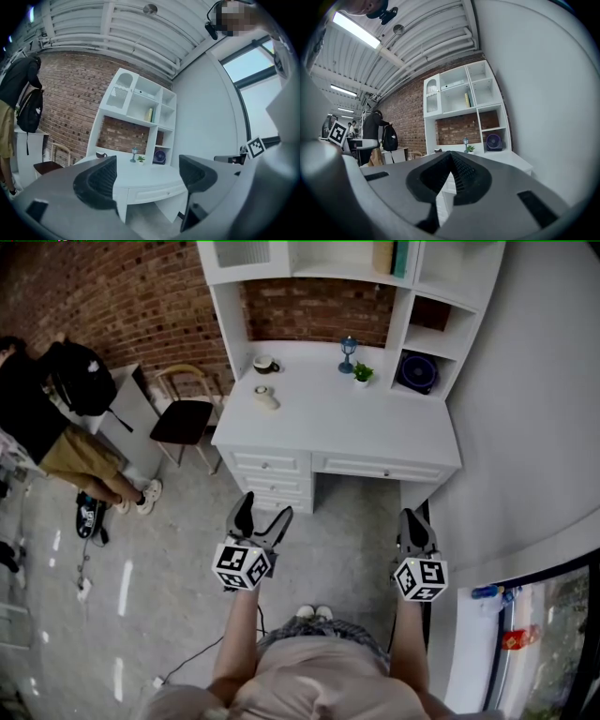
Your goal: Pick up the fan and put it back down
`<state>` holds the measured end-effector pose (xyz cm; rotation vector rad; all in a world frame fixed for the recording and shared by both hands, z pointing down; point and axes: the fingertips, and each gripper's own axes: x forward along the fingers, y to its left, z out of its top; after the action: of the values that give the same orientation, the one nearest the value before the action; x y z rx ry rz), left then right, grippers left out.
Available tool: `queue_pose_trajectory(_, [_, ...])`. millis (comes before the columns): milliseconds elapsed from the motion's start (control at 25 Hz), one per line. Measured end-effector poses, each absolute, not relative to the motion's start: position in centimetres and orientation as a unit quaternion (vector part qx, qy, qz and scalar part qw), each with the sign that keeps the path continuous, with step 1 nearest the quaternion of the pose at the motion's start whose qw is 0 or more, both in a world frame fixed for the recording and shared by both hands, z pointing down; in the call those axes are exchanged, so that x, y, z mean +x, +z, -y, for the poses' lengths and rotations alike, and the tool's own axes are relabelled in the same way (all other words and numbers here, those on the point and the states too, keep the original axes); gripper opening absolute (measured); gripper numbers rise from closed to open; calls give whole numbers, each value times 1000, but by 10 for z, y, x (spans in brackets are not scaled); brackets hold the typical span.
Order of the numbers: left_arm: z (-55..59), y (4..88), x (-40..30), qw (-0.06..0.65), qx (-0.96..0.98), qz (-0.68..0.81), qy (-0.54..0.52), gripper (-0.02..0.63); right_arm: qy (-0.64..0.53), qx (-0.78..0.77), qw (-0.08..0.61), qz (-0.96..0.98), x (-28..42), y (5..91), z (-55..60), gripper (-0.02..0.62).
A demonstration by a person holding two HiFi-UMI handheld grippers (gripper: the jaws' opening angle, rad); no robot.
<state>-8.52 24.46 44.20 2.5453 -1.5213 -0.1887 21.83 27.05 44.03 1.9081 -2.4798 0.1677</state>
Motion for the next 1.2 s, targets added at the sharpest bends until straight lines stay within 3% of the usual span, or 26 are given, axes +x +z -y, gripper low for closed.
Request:
queue_pose_trajectory(760, [-222,459,-81,86,877,471,-42,402,65,627,-12,777,201,455,-270,15])
queue_pose_trajectory(1200, [-143,458,-73,78,879,468,-43,402,64,632,-19,772,206,457,-198,15])
